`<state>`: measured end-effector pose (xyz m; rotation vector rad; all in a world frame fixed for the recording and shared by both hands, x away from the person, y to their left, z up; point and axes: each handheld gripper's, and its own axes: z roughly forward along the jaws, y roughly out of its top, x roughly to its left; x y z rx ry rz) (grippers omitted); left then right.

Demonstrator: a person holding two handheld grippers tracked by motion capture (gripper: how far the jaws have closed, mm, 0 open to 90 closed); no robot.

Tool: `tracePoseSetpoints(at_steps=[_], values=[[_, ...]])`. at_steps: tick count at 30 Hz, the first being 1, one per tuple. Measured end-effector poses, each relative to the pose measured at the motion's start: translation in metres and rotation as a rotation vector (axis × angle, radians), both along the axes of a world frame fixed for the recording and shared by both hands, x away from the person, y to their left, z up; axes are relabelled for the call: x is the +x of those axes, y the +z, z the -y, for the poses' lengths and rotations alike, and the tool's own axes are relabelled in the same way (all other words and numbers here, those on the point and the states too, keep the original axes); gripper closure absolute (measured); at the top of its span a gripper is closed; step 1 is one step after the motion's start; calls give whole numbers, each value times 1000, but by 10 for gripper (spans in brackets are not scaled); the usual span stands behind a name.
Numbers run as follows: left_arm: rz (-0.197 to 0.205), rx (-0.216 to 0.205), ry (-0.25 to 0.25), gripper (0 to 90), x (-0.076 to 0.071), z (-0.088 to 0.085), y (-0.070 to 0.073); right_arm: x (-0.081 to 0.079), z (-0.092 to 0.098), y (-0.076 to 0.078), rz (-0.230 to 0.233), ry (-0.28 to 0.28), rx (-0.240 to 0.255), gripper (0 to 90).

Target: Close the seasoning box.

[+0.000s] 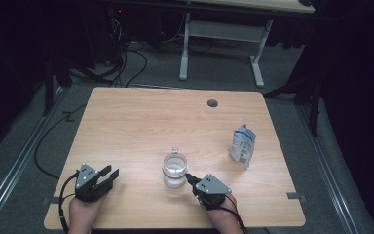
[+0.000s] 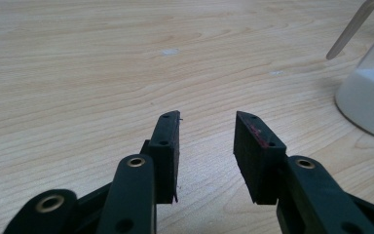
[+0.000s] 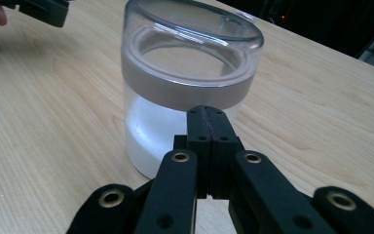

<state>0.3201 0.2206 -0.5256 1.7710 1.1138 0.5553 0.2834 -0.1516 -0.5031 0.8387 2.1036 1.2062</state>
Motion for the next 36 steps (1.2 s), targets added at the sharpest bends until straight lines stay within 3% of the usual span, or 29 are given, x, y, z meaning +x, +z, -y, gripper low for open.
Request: tracePoseSetpoints(at_steps=[6,12,18,21,26,27,30,33,36], values=[[0,-1,-1,623,0,0,0,0,-2,0,2,7,0,900],[-2,-1,-4,623,0,0,0,5,7,-1,-8,-26,15,851],[-7,-31,-5,620,-2,-1,-2,16,33,-6,-38,-125,51,752],[-9,-25,-18,620,0,-1,-2,19,59,-10,-40,-203,46,690],[6,-22,-20,618,0,0,1,16,90,-14,-42,-275,23,637],[5,-23,-19,616,1,1,0,12,109,-15,-50,-320,38,624],[-4,-17,-25,612,2,4,-1,3,134,-15,-63,-383,65,611],[-2,-4,-37,611,3,9,-1,-1,148,-15,-65,-416,88,598],[7,18,-49,608,2,12,1,-1,149,-13,-64,-413,103,595]])
